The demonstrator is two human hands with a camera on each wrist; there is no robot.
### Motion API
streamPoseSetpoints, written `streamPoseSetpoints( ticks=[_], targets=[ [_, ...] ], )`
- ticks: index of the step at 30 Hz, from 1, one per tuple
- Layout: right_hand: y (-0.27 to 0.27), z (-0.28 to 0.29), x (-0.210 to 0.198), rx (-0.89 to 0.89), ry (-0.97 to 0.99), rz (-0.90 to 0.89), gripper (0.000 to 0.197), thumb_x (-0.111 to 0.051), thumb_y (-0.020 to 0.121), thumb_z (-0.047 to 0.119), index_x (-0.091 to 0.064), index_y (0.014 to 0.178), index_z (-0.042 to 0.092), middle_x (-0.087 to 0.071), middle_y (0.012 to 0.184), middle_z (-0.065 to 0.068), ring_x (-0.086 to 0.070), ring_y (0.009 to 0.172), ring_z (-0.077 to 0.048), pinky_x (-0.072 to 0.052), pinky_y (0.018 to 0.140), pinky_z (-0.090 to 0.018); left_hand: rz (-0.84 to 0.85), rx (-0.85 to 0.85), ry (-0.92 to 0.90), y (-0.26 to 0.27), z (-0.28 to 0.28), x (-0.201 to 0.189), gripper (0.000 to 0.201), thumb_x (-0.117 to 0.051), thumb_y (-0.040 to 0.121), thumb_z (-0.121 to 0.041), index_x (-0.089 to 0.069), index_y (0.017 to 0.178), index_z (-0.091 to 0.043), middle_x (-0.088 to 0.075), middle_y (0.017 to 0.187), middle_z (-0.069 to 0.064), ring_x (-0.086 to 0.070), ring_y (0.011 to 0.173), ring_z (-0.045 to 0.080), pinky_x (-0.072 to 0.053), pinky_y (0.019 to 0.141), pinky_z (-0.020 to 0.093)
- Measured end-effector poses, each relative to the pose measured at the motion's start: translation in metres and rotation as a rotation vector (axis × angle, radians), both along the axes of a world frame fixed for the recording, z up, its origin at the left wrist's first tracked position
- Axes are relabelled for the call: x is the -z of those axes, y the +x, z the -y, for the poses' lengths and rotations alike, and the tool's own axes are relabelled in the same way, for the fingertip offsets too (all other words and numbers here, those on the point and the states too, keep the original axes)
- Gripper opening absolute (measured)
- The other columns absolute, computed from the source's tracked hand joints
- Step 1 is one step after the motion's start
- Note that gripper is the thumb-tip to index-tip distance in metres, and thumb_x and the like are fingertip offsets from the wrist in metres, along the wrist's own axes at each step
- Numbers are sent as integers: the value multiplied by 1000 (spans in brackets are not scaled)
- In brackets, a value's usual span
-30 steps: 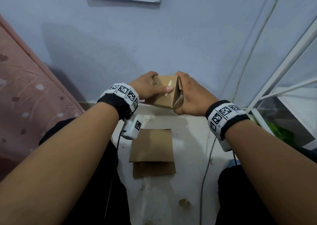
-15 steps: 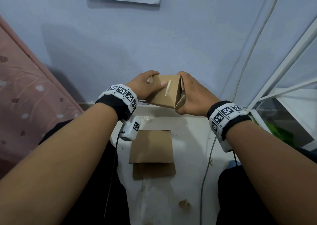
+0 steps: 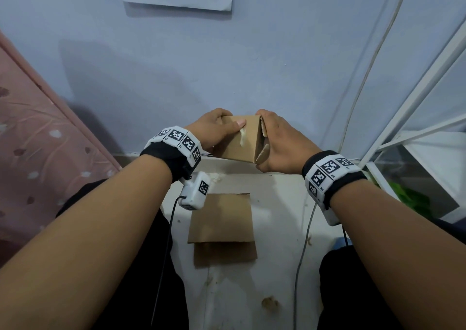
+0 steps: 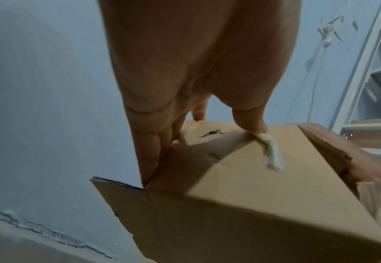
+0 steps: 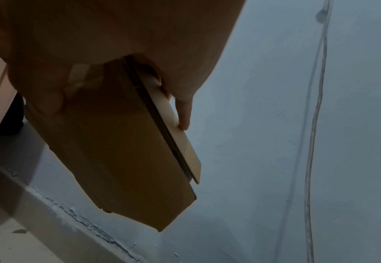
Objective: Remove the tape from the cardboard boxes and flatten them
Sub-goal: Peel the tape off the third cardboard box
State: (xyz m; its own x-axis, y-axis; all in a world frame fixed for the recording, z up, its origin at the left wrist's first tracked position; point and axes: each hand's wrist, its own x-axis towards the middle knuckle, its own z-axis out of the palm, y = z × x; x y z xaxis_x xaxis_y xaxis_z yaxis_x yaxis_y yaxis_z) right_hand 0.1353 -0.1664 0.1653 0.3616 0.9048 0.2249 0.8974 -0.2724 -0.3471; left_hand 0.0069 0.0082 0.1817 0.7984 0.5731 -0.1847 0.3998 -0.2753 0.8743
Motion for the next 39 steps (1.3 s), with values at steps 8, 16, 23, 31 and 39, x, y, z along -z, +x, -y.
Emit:
streamPoseSetpoints(
  ticks=[8,16,23,31,39],
  targets=[
    [4,1,0,4,34,15,88,-80,63,20,-34,138,16,-36,111,8,-37,89,-14,-28,60,-16,40,3,-2,-1,3,-5,45,-48,98,-61,-55,133,-33,-60,126,5,-63,108,26,-58,91,47],
    [3,2,-2,-11,34,3,85,-80,63,19,-35,135,18,-40,112,4,-42,93,-16,-33,62,-20,70,51,55,-4,1,-1,80,-87,70,-54,-52,138,-32,-63,115,-3,-67,99,15,-57,82,33],
    [11,8,-3,-17,66,-52,80,-82,61,19,-36,126,21,-44,107,1,-49,83,-18,-40,61,-27,147,79,-114,-12,-4,-9,50,-77,90,-15,-58,134,-29,-63,128,16,-72,103,36,-64,77,45],
    [8,10,-4,-4,45,-49,85,-83,63,19,-35,133,20,-44,113,2,-50,87,-18,-40,62,-24,99,78,-138,-11,-5,-8,54,-62,98,-5,-54,142,-34,-65,128,16,-73,95,31,-62,75,40],
    [5,7,-4,5,34,-32,85,-84,62,21,-35,132,20,-44,114,0,-51,88,-22,-47,65,-33,133,9,-40,-11,3,-10,63,-89,76,-34,-61,132,-33,-64,121,6,-72,96,24,-64,70,38]
  ],
)
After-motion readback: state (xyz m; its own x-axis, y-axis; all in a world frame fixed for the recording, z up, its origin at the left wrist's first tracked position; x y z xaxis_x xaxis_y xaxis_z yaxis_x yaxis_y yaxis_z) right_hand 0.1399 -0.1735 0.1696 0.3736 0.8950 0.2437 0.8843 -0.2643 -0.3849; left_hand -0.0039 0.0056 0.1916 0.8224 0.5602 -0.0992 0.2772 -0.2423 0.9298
